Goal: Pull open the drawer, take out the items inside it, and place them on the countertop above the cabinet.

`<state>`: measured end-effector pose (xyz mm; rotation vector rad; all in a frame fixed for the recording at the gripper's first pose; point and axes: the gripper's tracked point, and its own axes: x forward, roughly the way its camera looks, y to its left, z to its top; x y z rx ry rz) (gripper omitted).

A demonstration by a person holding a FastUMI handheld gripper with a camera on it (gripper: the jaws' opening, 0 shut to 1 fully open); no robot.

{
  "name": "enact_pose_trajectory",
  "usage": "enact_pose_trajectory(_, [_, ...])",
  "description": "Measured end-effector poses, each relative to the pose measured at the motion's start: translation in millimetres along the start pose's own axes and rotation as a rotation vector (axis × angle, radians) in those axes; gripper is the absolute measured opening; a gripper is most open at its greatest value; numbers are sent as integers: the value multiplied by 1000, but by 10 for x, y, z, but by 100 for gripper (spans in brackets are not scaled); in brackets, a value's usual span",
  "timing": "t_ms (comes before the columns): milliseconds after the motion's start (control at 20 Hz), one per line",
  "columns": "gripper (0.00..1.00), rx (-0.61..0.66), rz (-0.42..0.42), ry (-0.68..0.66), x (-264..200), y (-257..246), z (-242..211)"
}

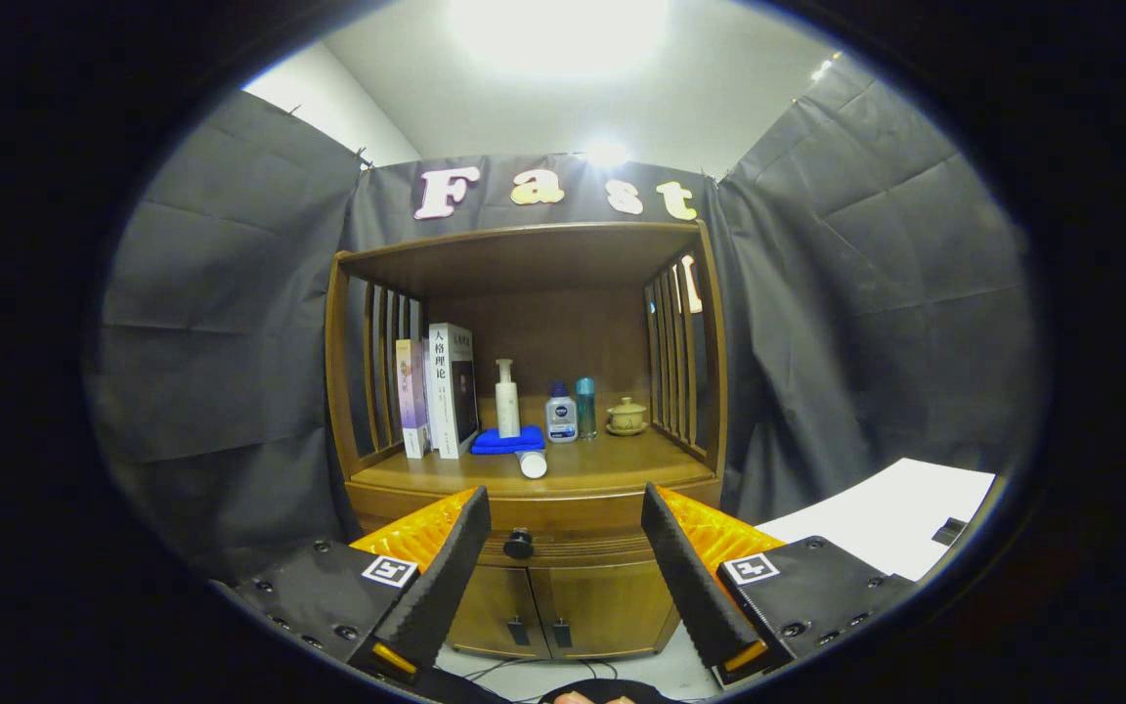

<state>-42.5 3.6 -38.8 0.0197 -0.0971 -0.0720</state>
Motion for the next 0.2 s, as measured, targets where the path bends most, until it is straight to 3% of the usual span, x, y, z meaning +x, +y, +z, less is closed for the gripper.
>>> enact_pose_trajectory(200, [98, -10, 10, 4, -26, 45, -15])
